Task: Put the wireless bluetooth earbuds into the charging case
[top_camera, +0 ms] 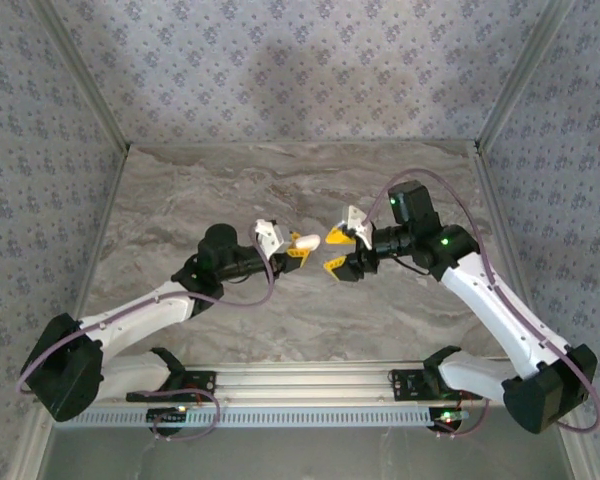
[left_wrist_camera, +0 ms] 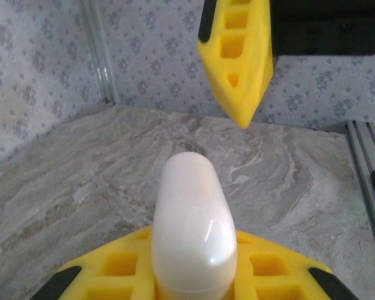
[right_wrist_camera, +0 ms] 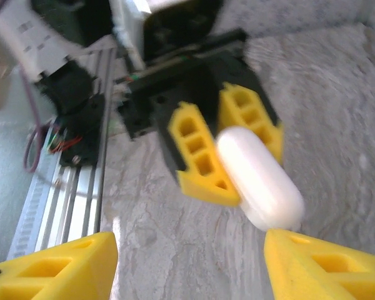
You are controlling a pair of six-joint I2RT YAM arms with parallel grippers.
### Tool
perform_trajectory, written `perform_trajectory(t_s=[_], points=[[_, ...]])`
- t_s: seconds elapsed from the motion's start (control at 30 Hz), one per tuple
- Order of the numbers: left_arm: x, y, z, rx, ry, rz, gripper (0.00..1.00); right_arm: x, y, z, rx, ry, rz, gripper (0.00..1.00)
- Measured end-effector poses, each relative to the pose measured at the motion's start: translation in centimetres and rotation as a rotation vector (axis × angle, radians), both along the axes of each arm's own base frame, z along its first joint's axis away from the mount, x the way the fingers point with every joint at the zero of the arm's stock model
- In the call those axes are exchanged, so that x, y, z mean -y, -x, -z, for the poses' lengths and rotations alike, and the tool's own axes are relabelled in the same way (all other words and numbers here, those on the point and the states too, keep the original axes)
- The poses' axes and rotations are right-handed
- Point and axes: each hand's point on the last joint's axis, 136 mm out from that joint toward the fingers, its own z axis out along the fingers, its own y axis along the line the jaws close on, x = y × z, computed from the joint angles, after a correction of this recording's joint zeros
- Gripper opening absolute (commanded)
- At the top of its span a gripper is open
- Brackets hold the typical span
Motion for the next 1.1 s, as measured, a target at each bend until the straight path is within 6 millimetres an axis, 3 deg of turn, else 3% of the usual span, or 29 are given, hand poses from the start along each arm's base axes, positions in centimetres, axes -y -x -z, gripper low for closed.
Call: perform_trajectory(t_s=[0.2,0.4,0.53,0.8,1.1], points=[[1.5,-2.5,0.5,-0.240,-0.035,-0.068,0.10,2.7,-5.7,1.8,-0.224,-0.027,0.383,0.63],[2.9,-4.3,4.4,-0.587,-0.094,-0.155,0.11,9.0,-9.8,4.0,-0.455,-0.138,0.792,0.63],[3.3,-4.9,7.5,-0.817,-0.145,-0.238,0.11,11.9,-9.6,5.8,-0.549,-0.191,0.953,0.63],[6.2,-7.3,11.4,-1.153,-0.191,-0.355,0.14,12.6,-8.9,7.5,-0.633,-0.226,1.035,0.63],[9.1,-7.1,15.9,-1.356,-0.253,-0.396,0.16,12.7,-8.5,8.6,-0.671,-0.219,1.053,0.63]])
